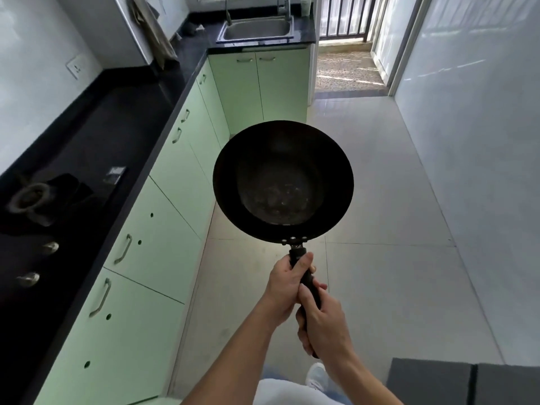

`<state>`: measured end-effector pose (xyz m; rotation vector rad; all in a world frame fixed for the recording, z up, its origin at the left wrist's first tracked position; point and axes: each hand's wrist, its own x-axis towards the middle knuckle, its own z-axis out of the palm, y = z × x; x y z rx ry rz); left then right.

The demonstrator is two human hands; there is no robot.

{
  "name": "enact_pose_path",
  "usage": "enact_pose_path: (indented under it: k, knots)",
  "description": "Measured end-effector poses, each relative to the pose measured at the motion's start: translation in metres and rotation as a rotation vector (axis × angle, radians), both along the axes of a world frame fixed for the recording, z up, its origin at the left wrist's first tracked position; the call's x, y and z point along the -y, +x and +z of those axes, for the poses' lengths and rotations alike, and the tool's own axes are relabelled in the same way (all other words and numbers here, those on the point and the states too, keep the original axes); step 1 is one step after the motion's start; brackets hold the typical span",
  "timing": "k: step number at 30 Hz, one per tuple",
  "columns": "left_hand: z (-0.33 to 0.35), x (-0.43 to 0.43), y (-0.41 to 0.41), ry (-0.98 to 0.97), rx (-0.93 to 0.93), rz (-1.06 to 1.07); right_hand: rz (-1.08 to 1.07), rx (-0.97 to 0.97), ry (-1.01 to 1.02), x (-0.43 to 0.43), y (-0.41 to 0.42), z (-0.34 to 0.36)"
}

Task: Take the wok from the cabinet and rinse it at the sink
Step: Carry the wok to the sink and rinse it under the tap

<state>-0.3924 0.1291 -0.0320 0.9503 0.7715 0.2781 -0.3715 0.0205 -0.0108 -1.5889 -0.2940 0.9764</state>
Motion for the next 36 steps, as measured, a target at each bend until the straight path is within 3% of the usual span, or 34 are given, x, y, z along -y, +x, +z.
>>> enact_pose_path:
  k: [10, 24, 36]
  knots:
    - [-0.017, -0.082, 0.101, -0.02, 0.012, 0.029, 0.034, 0.065, -0.032, -0.082, 0.102, -0.014]
    - [-0.008, -0.343, 0.248, -0.007, 0.038, -0.012, -0.047, -0.015, -0.026, -0.34, 0.24, 0.005]
    - [-0.014, -0.489, 0.351, 0.016, 0.01, -0.005, -0.029, 0.003, -0.03, -0.487, 0.348, -0.012]
